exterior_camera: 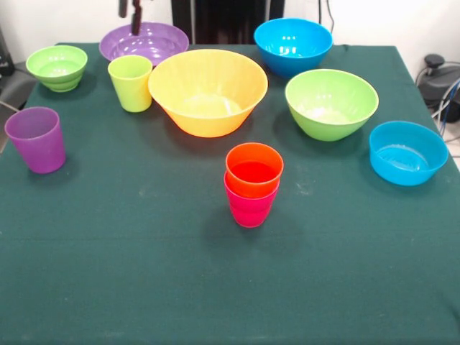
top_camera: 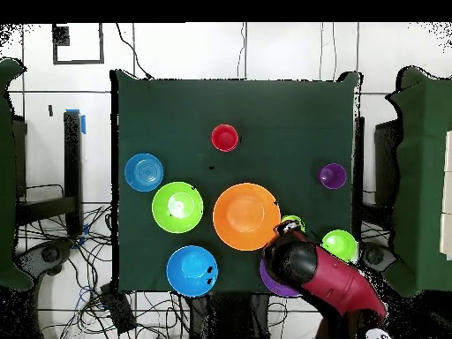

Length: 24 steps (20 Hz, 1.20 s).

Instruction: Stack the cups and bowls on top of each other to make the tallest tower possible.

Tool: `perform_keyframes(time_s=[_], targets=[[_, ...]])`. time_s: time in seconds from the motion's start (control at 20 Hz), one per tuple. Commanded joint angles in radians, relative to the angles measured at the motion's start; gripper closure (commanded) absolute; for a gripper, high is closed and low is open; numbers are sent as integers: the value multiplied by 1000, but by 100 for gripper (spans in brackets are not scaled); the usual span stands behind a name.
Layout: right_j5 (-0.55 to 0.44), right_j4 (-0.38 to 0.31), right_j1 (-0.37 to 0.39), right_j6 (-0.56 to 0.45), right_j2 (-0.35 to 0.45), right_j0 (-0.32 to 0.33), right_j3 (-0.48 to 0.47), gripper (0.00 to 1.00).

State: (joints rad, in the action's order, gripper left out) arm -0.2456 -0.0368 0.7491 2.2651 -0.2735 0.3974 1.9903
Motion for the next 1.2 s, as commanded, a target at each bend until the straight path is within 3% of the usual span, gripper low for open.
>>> perform_keyframes(time_s=[0.05,0.5,1.2], targets=[[-108,-90,-38,-142,152,35,-91,0],[-44,-182,-122,-142,238,148,-143,0],[0,-333,-228,-142,316,267,-237,0]])
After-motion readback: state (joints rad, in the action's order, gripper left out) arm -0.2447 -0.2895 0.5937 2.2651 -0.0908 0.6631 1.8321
